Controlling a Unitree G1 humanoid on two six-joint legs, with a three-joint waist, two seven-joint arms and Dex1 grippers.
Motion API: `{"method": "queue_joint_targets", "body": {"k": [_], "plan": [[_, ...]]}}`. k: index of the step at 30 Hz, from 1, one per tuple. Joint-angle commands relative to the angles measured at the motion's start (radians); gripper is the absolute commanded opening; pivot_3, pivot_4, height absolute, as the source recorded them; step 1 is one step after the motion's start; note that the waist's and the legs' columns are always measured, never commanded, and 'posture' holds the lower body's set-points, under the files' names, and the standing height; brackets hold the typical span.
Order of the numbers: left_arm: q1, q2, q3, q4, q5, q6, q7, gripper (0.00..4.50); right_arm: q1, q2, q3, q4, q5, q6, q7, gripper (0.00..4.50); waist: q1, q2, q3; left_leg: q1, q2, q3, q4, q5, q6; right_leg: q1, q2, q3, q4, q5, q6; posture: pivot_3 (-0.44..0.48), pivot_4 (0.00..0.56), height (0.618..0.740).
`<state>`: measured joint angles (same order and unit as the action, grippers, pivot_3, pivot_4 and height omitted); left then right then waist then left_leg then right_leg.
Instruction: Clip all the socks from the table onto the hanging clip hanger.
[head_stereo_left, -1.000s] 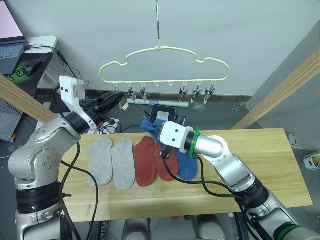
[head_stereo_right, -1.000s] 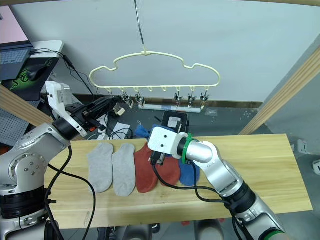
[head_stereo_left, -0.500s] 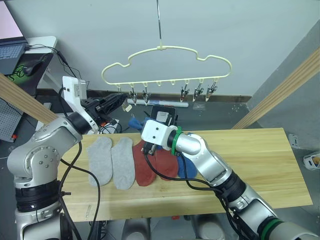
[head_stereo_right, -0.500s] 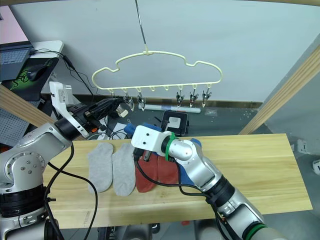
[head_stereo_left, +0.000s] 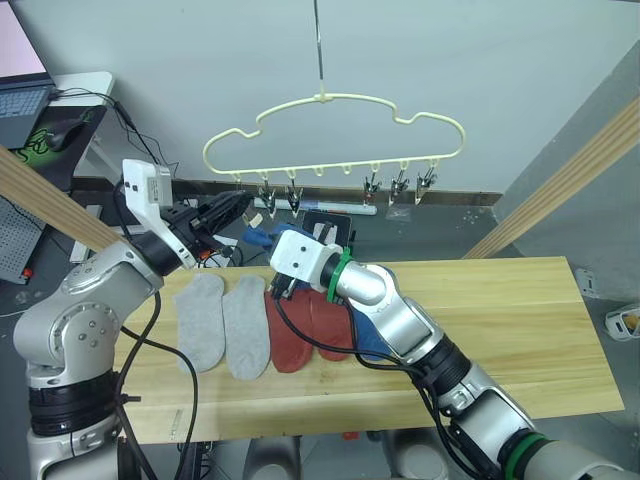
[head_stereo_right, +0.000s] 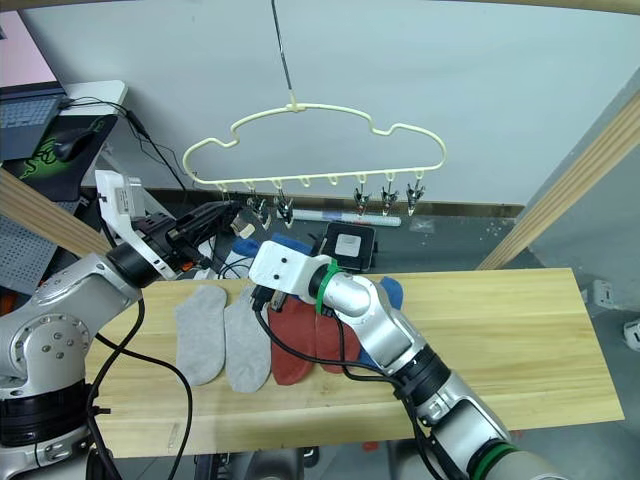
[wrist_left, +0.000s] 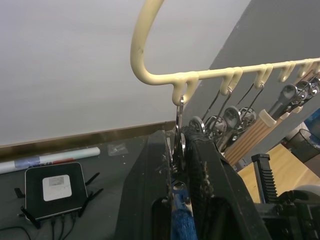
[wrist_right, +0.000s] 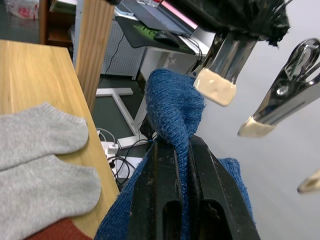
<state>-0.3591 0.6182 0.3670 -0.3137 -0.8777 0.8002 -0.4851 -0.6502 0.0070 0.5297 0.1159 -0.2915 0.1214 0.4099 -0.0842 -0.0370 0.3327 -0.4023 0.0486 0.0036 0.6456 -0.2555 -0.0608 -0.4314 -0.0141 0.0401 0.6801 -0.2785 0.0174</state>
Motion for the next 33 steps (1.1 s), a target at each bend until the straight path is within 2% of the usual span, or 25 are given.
{"method": "queue_joint_targets", "body": {"k": [1,17,19,20,29,33], "plan": [[0.013,0.002,0.007,-0.035,0.005,-0.016,0.006,0.16,-0.016,0.028,-0.016,-0.022,0.006,-0.038,-0.022,0.0,0.0,0.0,0.0,0.0,0.0,0.0,0.0,0.0,0.0,0.0,0.0,0.0,0.0,0.0,0.0,-0.075,0.308,0.736],[0.031,0.004,0.008,-0.039,-0.006,-0.025,0.009,0.16,-0.012,0.09,-0.034,0.012,0.012,-0.052,-0.03,0.0,0.0,-0.001,-0.001,0.0,0.0,0.0,0.0,-0.001,0.002,0.0,0.0,0.0,0.0,0.0,0.0,-0.066,0.303,0.736],[0.036,0.004,0.015,-0.042,-0.007,-0.025,0.018,0.87,-0.011,0.095,-0.032,0.017,0.011,-0.054,-0.028,0.0,0.0,-0.001,-0.001,0.0,0.0,0.0,0.0,-0.001,0.002,0.0,0.0,0.0,0.001,0.0,0.0,-0.065,0.302,0.736],[0.038,0.004,0.018,-0.042,-0.013,-0.024,0.019,1.04,-0.011,0.097,-0.031,0.019,0.011,-0.055,-0.027,0.0,0.0,-0.001,-0.001,0.0,0.0,0.0,0.0,-0.001,0.002,0.0,0.0,0.0,0.001,0.0,0.0,-0.063,0.302,0.736],[0.052,0.016,0.024,-0.051,-0.03,-0.013,0.016,3.82,-0.015,0.108,-0.029,0.042,0.007,-0.062,-0.025,0.0,0.002,-0.003,-0.002,0.0,0.0,-0.001,0.0,-0.001,0.002,0.0,-0.001,-0.001,0.001,0.0,0.0,-0.056,0.298,0.736],[0.067,0.028,0.028,-0.059,-0.037,-0.005,0.009,3.82,-0.016,0.109,-0.031,0.051,0.006,-0.064,-0.025,0.0,0.002,-0.003,-0.002,0.0,0.0,-0.001,0.0,-0.001,0.002,0.0,-0.001,-0.001,0.001,0.0,0.0,-0.055,0.297,0.736]]}}
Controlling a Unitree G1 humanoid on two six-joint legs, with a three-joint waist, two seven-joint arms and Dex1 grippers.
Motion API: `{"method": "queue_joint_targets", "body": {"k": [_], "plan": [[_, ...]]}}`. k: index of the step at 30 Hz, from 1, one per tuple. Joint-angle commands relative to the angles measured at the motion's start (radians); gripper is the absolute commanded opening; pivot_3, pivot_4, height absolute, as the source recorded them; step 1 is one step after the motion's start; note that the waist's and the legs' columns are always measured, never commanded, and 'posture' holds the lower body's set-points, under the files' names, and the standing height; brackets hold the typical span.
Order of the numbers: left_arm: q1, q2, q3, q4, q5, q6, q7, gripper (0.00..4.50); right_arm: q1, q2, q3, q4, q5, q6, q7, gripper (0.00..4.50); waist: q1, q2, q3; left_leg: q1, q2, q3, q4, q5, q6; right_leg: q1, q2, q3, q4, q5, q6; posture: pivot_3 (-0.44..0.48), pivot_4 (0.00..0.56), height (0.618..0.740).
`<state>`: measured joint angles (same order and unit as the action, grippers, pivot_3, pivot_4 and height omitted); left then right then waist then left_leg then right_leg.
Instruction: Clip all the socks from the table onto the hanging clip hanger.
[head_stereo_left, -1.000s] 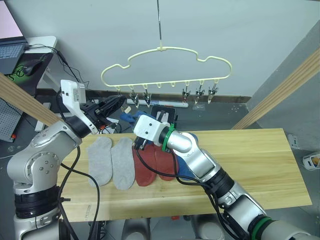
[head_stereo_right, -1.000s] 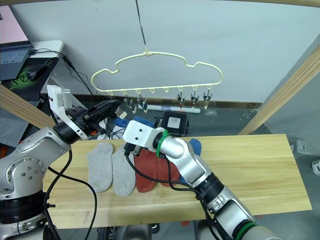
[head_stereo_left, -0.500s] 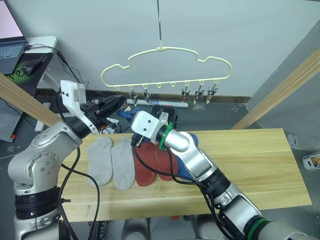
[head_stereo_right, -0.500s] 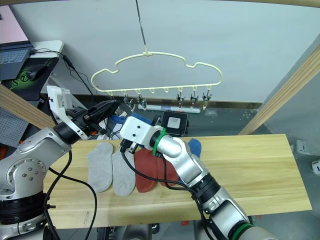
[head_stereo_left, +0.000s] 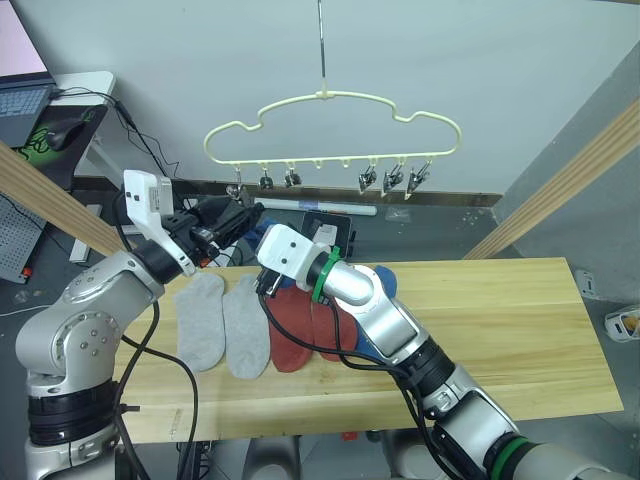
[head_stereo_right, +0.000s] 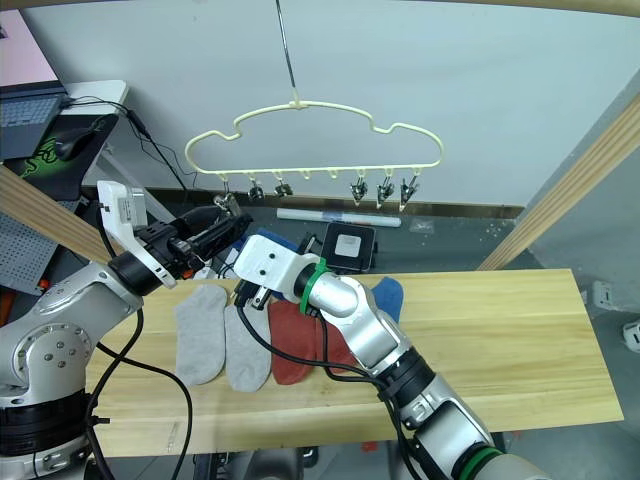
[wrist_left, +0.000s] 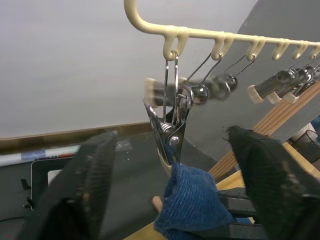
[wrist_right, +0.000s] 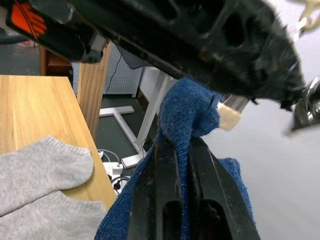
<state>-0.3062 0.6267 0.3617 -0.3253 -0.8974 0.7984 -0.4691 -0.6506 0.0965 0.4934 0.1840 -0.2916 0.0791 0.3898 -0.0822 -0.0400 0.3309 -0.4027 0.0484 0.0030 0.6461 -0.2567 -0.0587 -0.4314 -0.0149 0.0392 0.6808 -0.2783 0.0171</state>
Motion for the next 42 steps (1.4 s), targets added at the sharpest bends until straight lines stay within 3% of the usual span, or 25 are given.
{"method": "queue_joint_targets", "body": {"k": [1,8,24,28,35,42], "plan": [[0.019,0.023,0.034,-0.048,-0.016,-0.002,-0.009,3.82,-0.016,0.02,0.005,-0.016,0.006,-0.021,-0.005,0.0,0.0,0.0,0.0,0.0,0.0,0.0,0.0,0.0,0.0,0.0,0.0,0.0,0.0,0.0,0.0,-0.055,0.297,0.736],[0.088,0.075,-0.001,-0.065,0.073,-0.065,-0.069,3.82,-0.02,0.023,-0.004,-0.001,0.005,-0.016,-0.014,0.0,0.0,-0.001,0.0,0.0,0.0,0.0,0.0,0.0,0.0,0.0,0.0,0.0,0.0,0.0,0.0,-0.053,0.296,0.736],[0.16,0.086,-0.016,-0.064,0.187,-0.144,-0.131,3.82,-0.013,0.019,-0.012,-0.01,0.014,0.004,-0.011,0.0,0.001,-0.001,-0.001,0.0,0.0,0.0,0.0,0.0,0.001,0.0,0.0,0.0,0.001,0.0,0.0,-0.053,0.293,0.736],[0.159,0.082,-0.018,-0.061,0.197,-0.146,-0.135,3.85,-0.007,0.019,-0.019,-0.026,0.023,0.018,-0.007,1.04,0.001,-0.001,-0.001,0.0,0.0,0.0,0.0,-0.001,0.001,0.0,0.0,-0.001,0.001,0.0,0.0,-0.056,0.294,0.736],[0.16,0.077,-0.011,-0.066,0.194,-0.139,-0.139,3.85,0.004,0.01,-0.01,-0.062,0.015,0.04,0.013,3.48,0.001,-0.001,-0.001,0.0,0.0,0.0,0.0,-0.001,0.001,0.0,0.0,-0.001,0.001,0.0,0.0,-0.056,0.296,0.736],[0.167,0.081,0.001,-0.066,0.195,-0.141,-0.136,3.85,0.028,-0.013,-0.011,-0.138,0.011,0.088,0.04,3.48,0.002,-0.001,-0.001,0.0,0.0,0.0,0.001,-0.001,0.001,0.0,-0.001,-0.001,0.001,0.0,0.0,-0.052,0.295,0.736]]}}
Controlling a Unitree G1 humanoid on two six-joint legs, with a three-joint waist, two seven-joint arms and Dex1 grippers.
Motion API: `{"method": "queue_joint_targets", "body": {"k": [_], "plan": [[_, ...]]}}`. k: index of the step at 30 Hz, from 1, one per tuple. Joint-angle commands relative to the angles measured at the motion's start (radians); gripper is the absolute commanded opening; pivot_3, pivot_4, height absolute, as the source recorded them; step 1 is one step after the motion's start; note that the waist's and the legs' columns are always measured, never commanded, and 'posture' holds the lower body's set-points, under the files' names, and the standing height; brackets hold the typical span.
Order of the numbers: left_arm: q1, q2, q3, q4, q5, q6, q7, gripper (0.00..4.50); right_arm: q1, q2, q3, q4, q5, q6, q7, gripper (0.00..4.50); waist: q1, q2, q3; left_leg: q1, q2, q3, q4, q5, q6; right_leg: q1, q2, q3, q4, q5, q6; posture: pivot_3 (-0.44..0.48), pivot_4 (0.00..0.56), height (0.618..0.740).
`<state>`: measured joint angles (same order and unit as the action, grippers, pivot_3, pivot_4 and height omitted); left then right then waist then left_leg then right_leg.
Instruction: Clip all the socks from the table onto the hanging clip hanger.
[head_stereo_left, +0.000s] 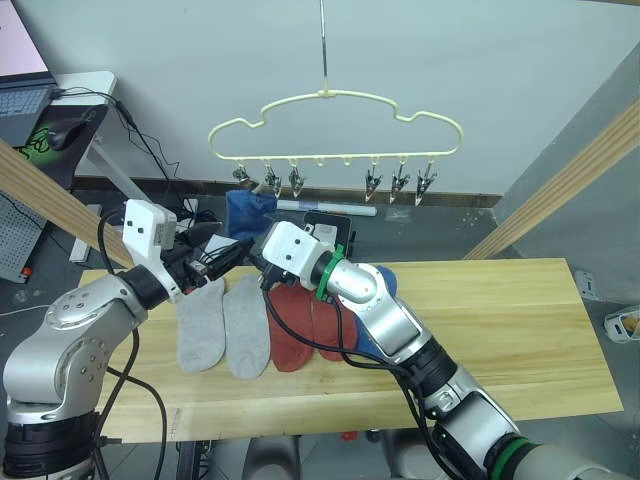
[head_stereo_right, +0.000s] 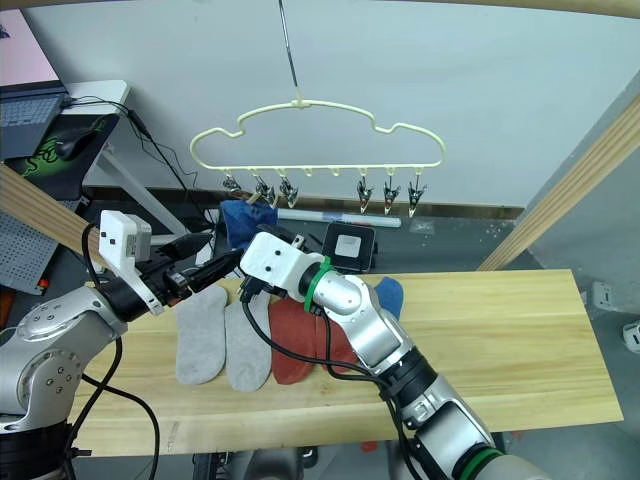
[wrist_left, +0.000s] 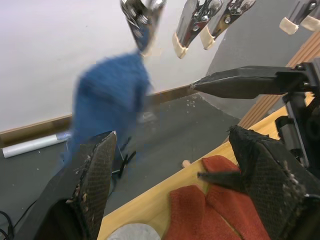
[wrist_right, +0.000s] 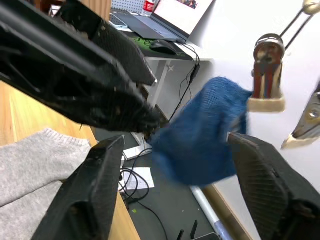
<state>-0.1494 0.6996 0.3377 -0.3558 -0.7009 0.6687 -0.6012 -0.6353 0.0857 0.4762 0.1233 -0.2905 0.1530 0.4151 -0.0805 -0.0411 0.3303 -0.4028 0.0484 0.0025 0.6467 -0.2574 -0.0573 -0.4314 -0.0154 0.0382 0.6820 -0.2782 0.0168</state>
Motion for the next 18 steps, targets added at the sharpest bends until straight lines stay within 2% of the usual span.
{"method": "queue_joint_targets", "body": {"k": [1,11,18], "plan": [[0.011,0.007,0.025,-0.036,0.0,-0.013,-0.001,3.85,0.02,-0.009,0.005,-0.096,0.011,0.024,0.019,3.48,0.0,0.0,0.0,0.0,0.0,0.0,0.0,0.0,0.0,0.0,0.0,0.0,0.0,0.0,0.0,-0.053,0.296,0.736],[0.017,-0.017,0.015,-0.057,0.002,-0.028,0.013,3.85,0.174,-0.164,-0.047,-0.448,0.082,0.192,0.142,3.48,0.002,0.0,0.0,0.0,0.0,0.0,0.0,0.0,0.0,0.0,0.0,0.0,0.0,0.0,0.0,-0.075,0.296,0.736],[0.018,-0.095,-0.024,-0.087,0.042,-0.104,0.038,3.85,0.263,-0.329,-0.169,-0.668,0.25,0.293,0.261,3.48,0.0,-0.001,-0.001,0.0,-0.001,0.0,0.003,0.0,0.0,0.001,-0.001,-0.001,0.001,0.0,0.0,-0.102,0.285,0.736]]}}
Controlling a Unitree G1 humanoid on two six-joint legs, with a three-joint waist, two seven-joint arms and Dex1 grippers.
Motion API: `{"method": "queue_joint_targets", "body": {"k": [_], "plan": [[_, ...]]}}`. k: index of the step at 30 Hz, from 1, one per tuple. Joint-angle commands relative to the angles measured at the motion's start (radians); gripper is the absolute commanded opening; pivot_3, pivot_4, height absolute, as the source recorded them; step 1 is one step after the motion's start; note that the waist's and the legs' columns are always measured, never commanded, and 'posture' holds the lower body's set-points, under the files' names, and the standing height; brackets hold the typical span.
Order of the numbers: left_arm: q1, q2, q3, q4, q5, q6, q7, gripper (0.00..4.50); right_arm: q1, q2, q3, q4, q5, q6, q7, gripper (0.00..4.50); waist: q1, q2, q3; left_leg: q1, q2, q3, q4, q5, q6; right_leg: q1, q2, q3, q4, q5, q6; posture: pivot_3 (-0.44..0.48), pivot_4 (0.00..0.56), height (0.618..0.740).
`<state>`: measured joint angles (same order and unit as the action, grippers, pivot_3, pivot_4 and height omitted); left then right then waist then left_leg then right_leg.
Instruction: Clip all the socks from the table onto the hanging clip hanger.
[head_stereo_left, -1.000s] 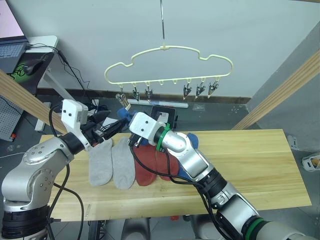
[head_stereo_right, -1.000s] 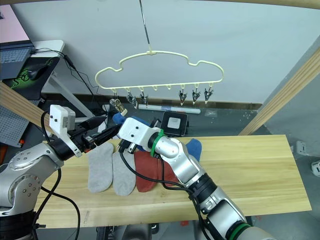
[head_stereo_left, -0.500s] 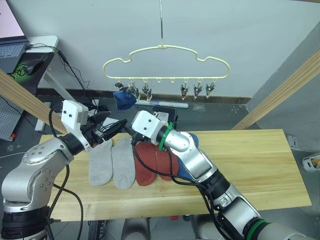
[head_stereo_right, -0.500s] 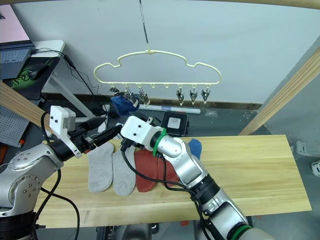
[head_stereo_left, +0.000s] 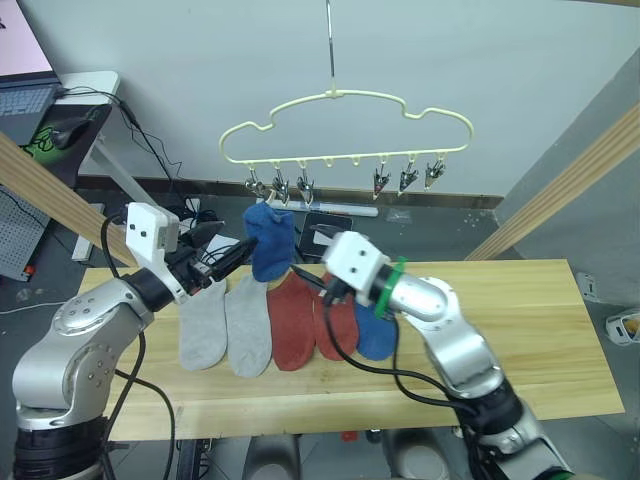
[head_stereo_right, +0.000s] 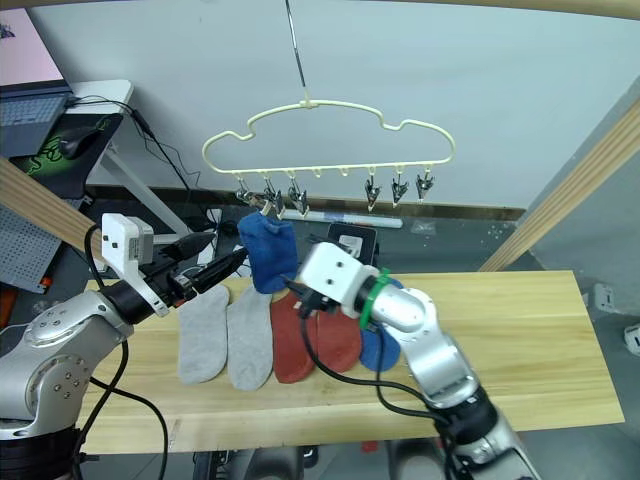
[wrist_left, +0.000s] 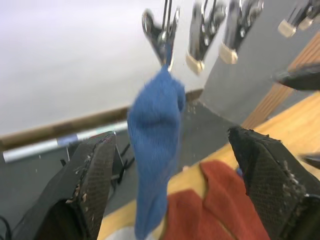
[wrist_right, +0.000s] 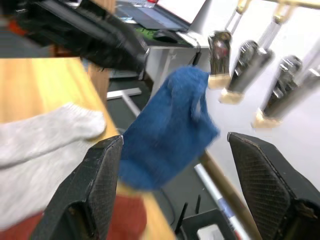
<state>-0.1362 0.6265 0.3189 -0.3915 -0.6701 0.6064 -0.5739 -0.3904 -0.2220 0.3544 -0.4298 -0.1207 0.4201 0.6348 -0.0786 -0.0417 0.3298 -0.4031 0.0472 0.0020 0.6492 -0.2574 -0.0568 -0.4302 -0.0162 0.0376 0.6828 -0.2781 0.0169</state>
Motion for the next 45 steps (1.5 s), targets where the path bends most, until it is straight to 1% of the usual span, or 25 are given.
{"method": "queue_joint_targets", "body": {"k": [1,4,7,11,17,20,22,25,32,39,45], "plan": [[0.005,-0.031,-0.011,-0.056,0.014,-0.049,0.014,3.85,0.027,-0.04,-0.069,-0.145,0.112,0.039,0.057,3.48,-0.003,0.0,0.0,0.0,0.0,0.0,0.0,0.0,0.0,0.0,0.0,0.0,0.001,0.0,0.0,-0.104,0.284,0.736],[0.003,-0.059,-0.023,-0.062,0.029,-0.076,0.024,3.85,0.056,-0.096,-0.133,-0.235,0.212,0.077,0.102,3.48,-0.004,0.0,0.0,0.0,0.0,-0.001,0.001,0.0,0.0,0.0,0.0,0.0,0.003,0.0,0.0,-0.112,0.283,0.736],[-0.005,-0.088,-0.046,-0.062,0.06,-0.111,0.044,3.85,0.075,-0.132,-0.189,-0.287,0.291,0.116,0.109,3.48,-0.004,0.0,0.0,0.0,0.0,-0.001,0.005,0.0,0.0,0.0,0.0,0.0,0.005,0.0,0.0,-0.118,0.282,0.736],[-0.022,-0.139,-0.095,-0.053,0.131,-0.181,0.08,3.85,0.1,-0.172,-0.242,-0.32,0.357,0.138,0.101,3.48,-0.005,0.0,0.0,0.002,-0.001,-0.003,0.013,0.0,0.001,0.005,0.001,-0.001,0.008,0.0,0.0,-0.132,0.281,0.736],[-0.043,-0.223,-0.134,-0.007,0.217,-0.287,0.131,3.85,0.124,-0.232,-0.281,-0.345,0.411,0.147,0.092,3.48,-0.005,-0.001,-0.001,0.002,-0.002,-0.001,0.015,0.001,0.005,0.007,0.005,0.001,0.007,0.004,0.003,-0.149,0.282,0.736],[-0.049,-0.252,-0.153,0.013,0.243,-0.321,0.138,3.29,0.126,-0.252,-0.285,-0.35,0.427,0.153,0.081,3.51,-0.006,-0.001,-0.001,0.002,-0.002,-0.001,0.015,0.002,0.005,0.007,0.007,0.001,0.007,0.004,0.004,-0.155,0.284,0.736],[-0.053,-0.269,-0.168,0.024,0.263,-0.341,0.146,2.77,0.126,-0.266,-0.285,-0.356,0.437,0.156,0.075,3.51,-0.006,-0.001,-0.001,0.002,-0.002,-0.001,0.015,0.002,0.005,0.007,0.008,0.001,0.007,0.004,0.003,-0.16,0.286,0.736],[-0.055,-0.29,-0.183,0.033,0.282,-0.364,0.153,2.77,0.123,-0.283,-0.286,-0.362,0.452,0.162,0.069,3.51,-0.006,-0.001,-0.001,0.002,-0.002,-0.001,0.015,0.002,0.005,0.007,0.008,0.001,0.006,0.004,0.003,-0.165,0.287,0.736],[-0.082,-0.345,-0.206,0.101,0.366,-0.485,0.195,2.77,0.099,-0.314,-0.306,-0.374,0.496,0.183,0.054,3.51,-0.007,-0.001,-0.001,0.002,-0.002,0.0,0.015,0.002,0.005,0.007,0.008,0.002,0.006,0.005,0.003,-0.178,0.289,0.736],[-0.112,-0.397,-0.223,0.184,0.398,-0.557,0.209,2.77,0.09,-0.338,-0.318,-0.386,0.529,0.199,0.04,3.51,-0.008,-0.001,-0.001,0.002,-0.002,-0.001,0.015,0.001,0.005,0.007,0.008,0.001,0.005,0.005,0.004,-0.193,0.291,0.736],[-0.153,-0.408,-0.217,0.249,0.403,-0.592,0.214,2.77,0.086,-0.358,-0.329,-0.399,0.555,0.206,0.027,3.51,-0.009,-0.001,-0.001,0.002,-0.002,-0.001,0.015,0.001,0.005,0.008,0.009,0.001,0.004,0.005,0.004,-0.201,0.29,0.736]]}}
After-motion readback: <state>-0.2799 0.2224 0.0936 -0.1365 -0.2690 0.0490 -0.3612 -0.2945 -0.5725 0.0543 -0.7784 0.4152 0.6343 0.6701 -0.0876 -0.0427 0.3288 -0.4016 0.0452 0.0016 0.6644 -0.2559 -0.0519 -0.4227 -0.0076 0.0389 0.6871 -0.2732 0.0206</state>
